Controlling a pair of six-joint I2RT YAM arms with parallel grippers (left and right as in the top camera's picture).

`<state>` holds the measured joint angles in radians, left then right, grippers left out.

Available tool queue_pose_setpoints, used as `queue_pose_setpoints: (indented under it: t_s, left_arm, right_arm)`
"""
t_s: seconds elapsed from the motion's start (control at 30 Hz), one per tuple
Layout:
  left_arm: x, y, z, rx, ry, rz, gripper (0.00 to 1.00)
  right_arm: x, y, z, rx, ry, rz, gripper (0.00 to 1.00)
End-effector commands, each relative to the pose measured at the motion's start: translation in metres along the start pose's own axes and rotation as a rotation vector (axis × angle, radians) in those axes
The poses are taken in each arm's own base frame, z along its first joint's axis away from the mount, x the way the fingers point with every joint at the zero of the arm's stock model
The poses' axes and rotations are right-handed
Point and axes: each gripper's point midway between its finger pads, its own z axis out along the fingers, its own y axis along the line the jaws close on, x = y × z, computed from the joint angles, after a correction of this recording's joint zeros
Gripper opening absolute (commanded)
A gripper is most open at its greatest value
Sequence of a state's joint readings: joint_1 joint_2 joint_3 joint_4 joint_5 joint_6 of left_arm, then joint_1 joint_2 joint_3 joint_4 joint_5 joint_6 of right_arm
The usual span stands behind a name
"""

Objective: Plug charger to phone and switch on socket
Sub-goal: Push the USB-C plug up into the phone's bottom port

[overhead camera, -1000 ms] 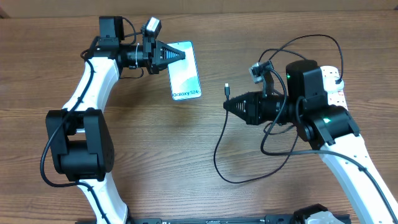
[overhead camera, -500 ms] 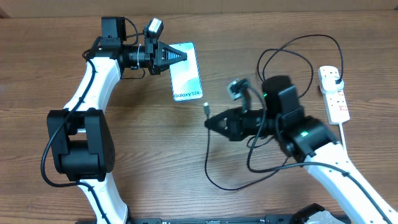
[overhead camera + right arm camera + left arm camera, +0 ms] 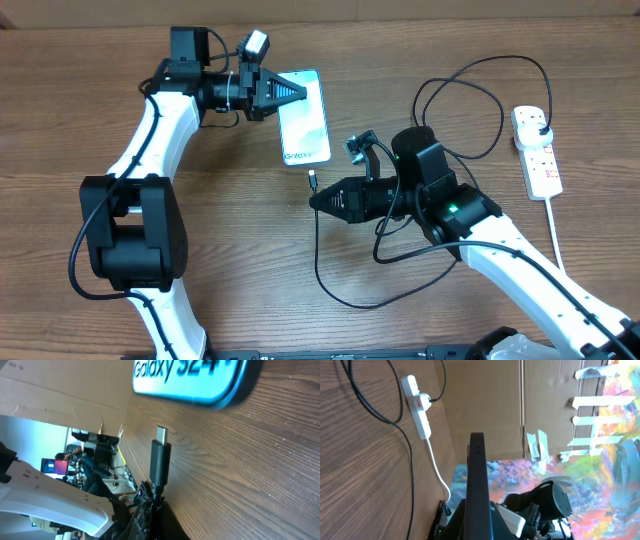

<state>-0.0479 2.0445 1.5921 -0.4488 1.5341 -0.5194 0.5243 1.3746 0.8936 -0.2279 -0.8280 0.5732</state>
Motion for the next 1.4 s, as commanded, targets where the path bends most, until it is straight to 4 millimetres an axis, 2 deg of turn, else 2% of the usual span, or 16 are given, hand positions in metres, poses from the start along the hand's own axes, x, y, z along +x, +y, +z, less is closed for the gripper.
queue_pose_setpoints:
  t_s: [0.0, 0.77, 1.37]
  left_arm:
    - [0.006, -0.009, 0.004, 0.043, 0.034, 0.027, 0.04]
    - [0.006, -0.009, 0.004, 0.043, 0.034, 0.026, 0.04]
    - [0.006, -0.009, 0.004, 0.043, 0.034, 0.023, 0.04]
  right_arm:
    - [0.002, -0.001, 0.005, -0.018, 0.016, 0.004, 0.04]
    - [-0.004, 0.0, 0.007, -0.028, -0.002, -0.026, 0.04]
    - [-0.01, -0.012, 0.0, 0.005, -0.027, 0.005, 0.04]
